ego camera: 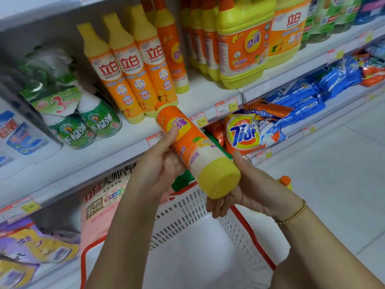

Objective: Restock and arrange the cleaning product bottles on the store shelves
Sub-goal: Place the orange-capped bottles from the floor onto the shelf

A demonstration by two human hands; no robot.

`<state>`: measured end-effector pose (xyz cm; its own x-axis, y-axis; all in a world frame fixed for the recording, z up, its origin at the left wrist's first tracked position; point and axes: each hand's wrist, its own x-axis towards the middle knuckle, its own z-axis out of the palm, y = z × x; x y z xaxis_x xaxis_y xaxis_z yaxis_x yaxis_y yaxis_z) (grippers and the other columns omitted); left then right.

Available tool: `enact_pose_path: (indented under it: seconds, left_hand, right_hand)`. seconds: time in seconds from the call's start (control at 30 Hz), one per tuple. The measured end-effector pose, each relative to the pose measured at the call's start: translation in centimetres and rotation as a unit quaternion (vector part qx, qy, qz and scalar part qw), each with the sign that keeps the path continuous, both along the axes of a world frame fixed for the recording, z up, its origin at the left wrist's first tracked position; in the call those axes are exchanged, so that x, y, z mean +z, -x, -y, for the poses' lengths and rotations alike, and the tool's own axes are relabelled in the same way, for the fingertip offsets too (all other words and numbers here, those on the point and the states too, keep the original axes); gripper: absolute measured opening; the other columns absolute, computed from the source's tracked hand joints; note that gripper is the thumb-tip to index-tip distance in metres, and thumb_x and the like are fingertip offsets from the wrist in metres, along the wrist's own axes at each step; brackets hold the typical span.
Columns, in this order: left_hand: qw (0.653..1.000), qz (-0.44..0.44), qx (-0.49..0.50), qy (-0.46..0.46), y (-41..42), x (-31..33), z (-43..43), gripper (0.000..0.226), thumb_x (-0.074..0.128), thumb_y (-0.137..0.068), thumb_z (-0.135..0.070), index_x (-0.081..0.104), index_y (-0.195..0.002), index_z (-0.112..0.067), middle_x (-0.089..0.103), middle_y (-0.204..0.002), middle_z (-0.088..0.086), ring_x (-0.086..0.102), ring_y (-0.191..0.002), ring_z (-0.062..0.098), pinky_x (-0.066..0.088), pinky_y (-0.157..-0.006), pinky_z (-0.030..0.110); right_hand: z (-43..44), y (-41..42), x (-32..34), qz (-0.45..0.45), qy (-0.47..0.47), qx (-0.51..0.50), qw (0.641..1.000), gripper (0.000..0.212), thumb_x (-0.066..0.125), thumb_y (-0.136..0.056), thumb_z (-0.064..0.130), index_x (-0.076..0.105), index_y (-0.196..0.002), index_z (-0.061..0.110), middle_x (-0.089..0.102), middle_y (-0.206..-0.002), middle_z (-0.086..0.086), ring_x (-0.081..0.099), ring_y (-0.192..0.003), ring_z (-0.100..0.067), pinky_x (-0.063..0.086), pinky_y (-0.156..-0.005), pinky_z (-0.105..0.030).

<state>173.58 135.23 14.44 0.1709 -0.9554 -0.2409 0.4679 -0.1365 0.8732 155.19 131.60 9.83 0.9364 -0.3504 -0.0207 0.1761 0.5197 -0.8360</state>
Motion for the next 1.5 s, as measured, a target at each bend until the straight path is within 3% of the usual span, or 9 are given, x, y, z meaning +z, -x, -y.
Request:
enact_pose_path:
  seconds: [0.13,0.27,0.47,0.53,0.67,0.8,0.93,1.1,1.5]
  left_hand:
    - [0.999,0.000,-0.026,-0.027,0.8,-0.4,0.7,0.056,0.063,-0.071,-0.031,0.057,-0.122,-0.010,0.073,-0.104,0.009,0.071,-0.090,0.022,0.055,-0.085,0.045]
    - [0.988,0.133,-0.075,-0.036,2.6,-1.0,1.1,0.065,0.072,-0.062,-0.030,0.059,-0.121,-0.006,0.072,-0.108,0.010,0.072,-0.090,0.021,0.058,-0.078,0.042]
    - [0.937,0.318,-0.096,0.112,8.0,-3.2,2.2,0.059,0.082,-0.066,0.001,0.064,-0.108,-0.036,0.074,-0.095,-0.014,0.070,-0.092,0.005,0.057,-0.076,0.023]
    - [0.933,0.319,-0.090,0.139,9.6,-4.5,2.8,0.058,0.083,-0.066,-0.002,0.065,-0.103,-0.044,0.074,-0.098,-0.014,0.069,-0.095,0.007,0.056,-0.081,0.025]
    - [0.912,0.345,-0.130,0.178,12.7,-7.5,4.8,0.055,0.081,-0.070,-0.013,0.062,-0.110,-0.046,0.067,-0.115,-0.013,0.064,-0.108,0.008,0.051,-0.094,0.027]
    - [0.809,0.525,-0.222,0.140,14.2,-12.3,7.3,0.060,0.075,-0.082,-0.025,0.051,-0.136,-0.020,0.057,-0.134,-0.004,0.053,-0.121,0.010,0.041,-0.100,0.018]
    - [0.676,0.671,-0.304,0.036,14.0,-17.1,8.4,0.080,0.064,-0.090,-0.026,0.017,-0.153,-0.015,0.014,-0.161,0.001,0.013,-0.147,0.015,0.016,-0.114,0.023]
    - [0.646,0.672,-0.362,0.026,14.5,-19.6,8.4,0.079,0.059,-0.092,-0.019,0.010,-0.154,-0.013,0.002,-0.162,0.000,0.000,-0.149,0.012,0.009,-0.116,0.024]
    - [0.644,0.679,-0.345,0.071,14.3,-21.4,7.7,0.080,0.056,-0.095,-0.021,0.003,-0.154,-0.012,-0.006,-0.162,0.000,-0.009,-0.148,0.013,0.007,-0.114,0.021]
  right_hand:
    - [0.3,1.9,1.6,-0.150,0.054,-0.112,0.981,0.075,0.034,-0.074,0.068,0.067,-0.099,0.006,0.071,-0.076,-0.014,0.068,-0.064,-0.021,0.057,-0.059,-0.026]
    - [2.2,3.9,2.7,-0.295,0.209,-0.308,0.880,0.072,0.036,-0.076,0.071,0.064,-0.112,0.016,0.073,-0.091,-0.003,0.070,-0.081,-0.016,0.058,-0.079,-0.032]
    - [3.7,5.7,4.6,-0.267,0.426,-0.399,0.767,0.060,0.076,-0.067,0.051,0.058,-0.119,0.028,0.068,-0.100,0.014,0.064,-0.089,0.000,0.052,-0.082,-0.024]
    - [3.5,6.7,4.7,-0.285,0.485,-0.410,0.718,0.054,0.080,-0.069,0.043,0.057,-0.116,0.029,0.066,-0.097,0.016,0.060,-0.086,0.007,0.046,-0.074,-0.008]
    - [3.8,9.9,3.4,-0.352,0.508,-0.451,0.644,0.062,0.082,-0.064,0.044,0.058,-0.118,0.026,0.064,-0.087,0.013,0.059,-0.075,-0.003,0.043,-0.068,-0.009]
    - [4.2,13.6,-0.8,-0.399,0.434,-0.523,0.616,0.065,0.084,-0.063,0.036,0.057,-0.121,0.027,0.062,-0.087,0.009,0.060,-0.077,-0.014,0.042,-0.069,-0.021]
    - [4.2,17.2,-7.0,-0.464,0.347,-0.578,0.574,0.055,0.084,-0.066,0.027,0.057,-0.113,0.018,0.060,-0.085,-0.001,0.060,-0.082,-0.030,0.040,-0.067,-0.031]
    - [4.4,19.4,-12.8,-0.535,0.305,-0.547,0.568,0.056,0.085,-0.065,0.022,0.056,-0.112,0.013,0.065,-0.088,-0.013,0.060,-0.088,-0.039,0.040,-0.068,-0.037]
    - [2.9,17.3,-21.9,-0.555,0.221,-0.476,0.646,0.048,0.080,-0.068,0.018,0.055,-0.109,0.011,0.068,-0.089,-0.013,0.061,-0.087,-0.035,0.044,-0.067,-0.036]
